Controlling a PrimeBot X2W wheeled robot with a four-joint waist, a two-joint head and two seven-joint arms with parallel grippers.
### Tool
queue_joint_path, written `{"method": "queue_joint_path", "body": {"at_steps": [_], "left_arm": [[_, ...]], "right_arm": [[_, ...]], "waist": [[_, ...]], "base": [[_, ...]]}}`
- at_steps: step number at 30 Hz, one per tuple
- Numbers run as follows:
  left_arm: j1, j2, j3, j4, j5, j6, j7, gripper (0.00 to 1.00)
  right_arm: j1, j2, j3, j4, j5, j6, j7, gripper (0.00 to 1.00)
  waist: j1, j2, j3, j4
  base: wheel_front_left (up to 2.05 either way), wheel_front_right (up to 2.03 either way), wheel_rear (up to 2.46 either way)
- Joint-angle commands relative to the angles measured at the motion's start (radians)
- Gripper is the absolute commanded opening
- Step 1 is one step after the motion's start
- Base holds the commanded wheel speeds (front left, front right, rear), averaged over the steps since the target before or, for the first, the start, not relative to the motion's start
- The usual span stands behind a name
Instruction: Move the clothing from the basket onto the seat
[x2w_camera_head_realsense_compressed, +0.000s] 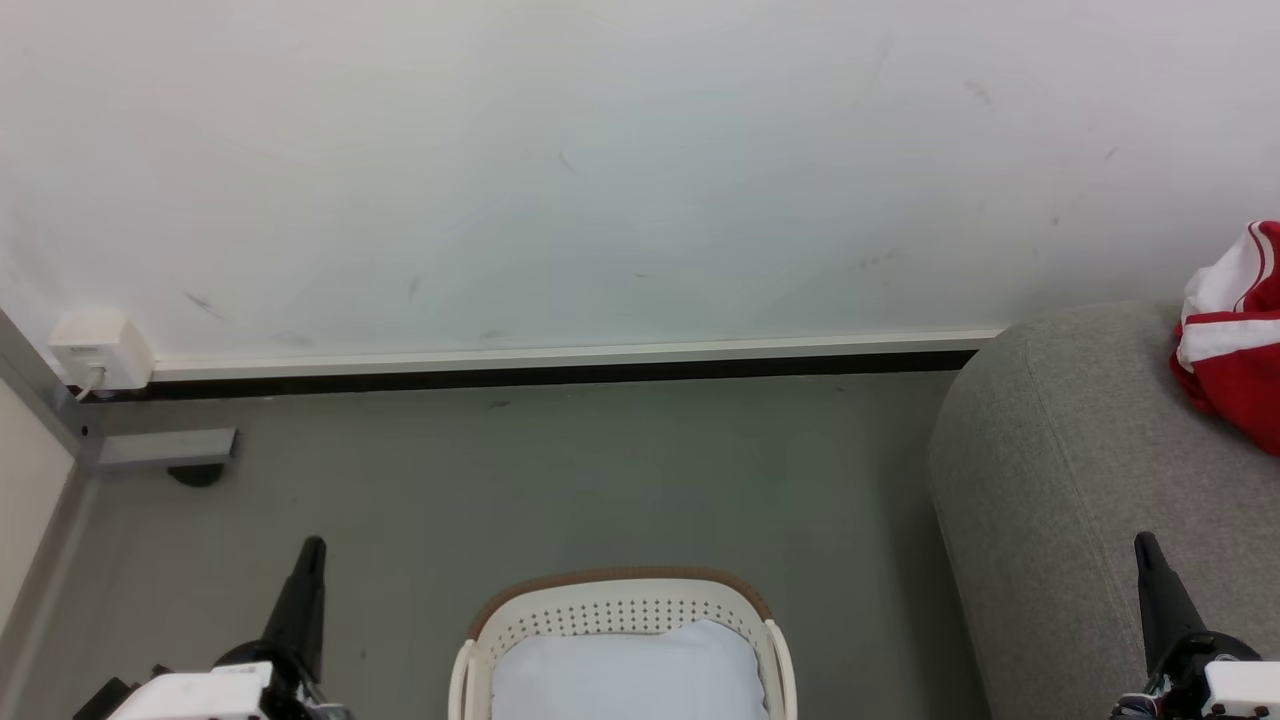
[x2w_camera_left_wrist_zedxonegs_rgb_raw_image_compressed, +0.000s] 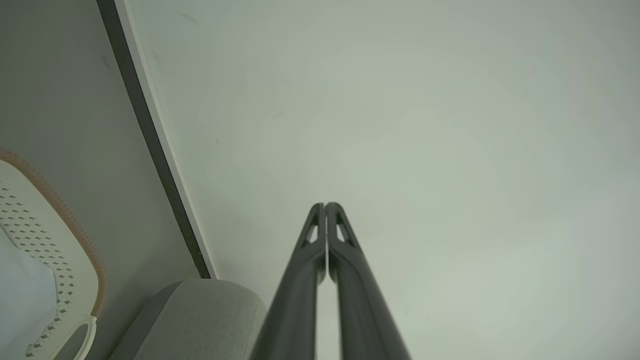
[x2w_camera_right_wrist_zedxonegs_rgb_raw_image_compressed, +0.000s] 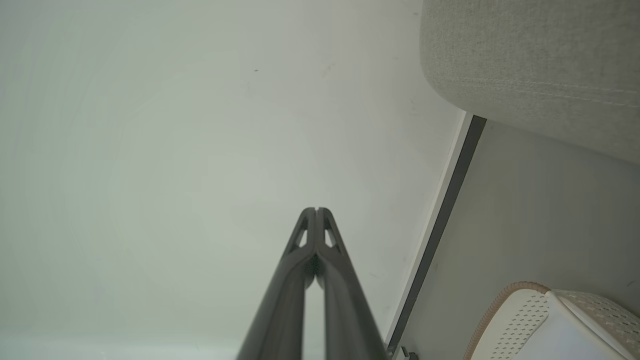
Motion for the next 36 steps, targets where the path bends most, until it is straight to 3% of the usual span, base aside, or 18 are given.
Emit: {"method": "queue_joint_path", "body": {"at_steps": [1, 36], "left_arm": [[-0.009, 0.002, 0.002, -0.003, -0.013, -0.005, 0.003, 0.0], [-0.009, 0.002, 0.002, -0.003, -0.013, -0.005, 0.003, 0.0]], "right_arm": [[-0.013, -0.007, -0.001, -0.004, 0.002, 0.0, 0.004, 0.0], [-0.013, -0.007, -0.001, -0.004, 0.002, 0.0, 0.004, 0.0]], "waist": [[0.0, 0.0, 0.0, 0.0], [0.0, 0.0, 0.0, 0.0]], "base": [[0.0, 0.0, 0.0], [0.0, 0.0, 0.0]]}}
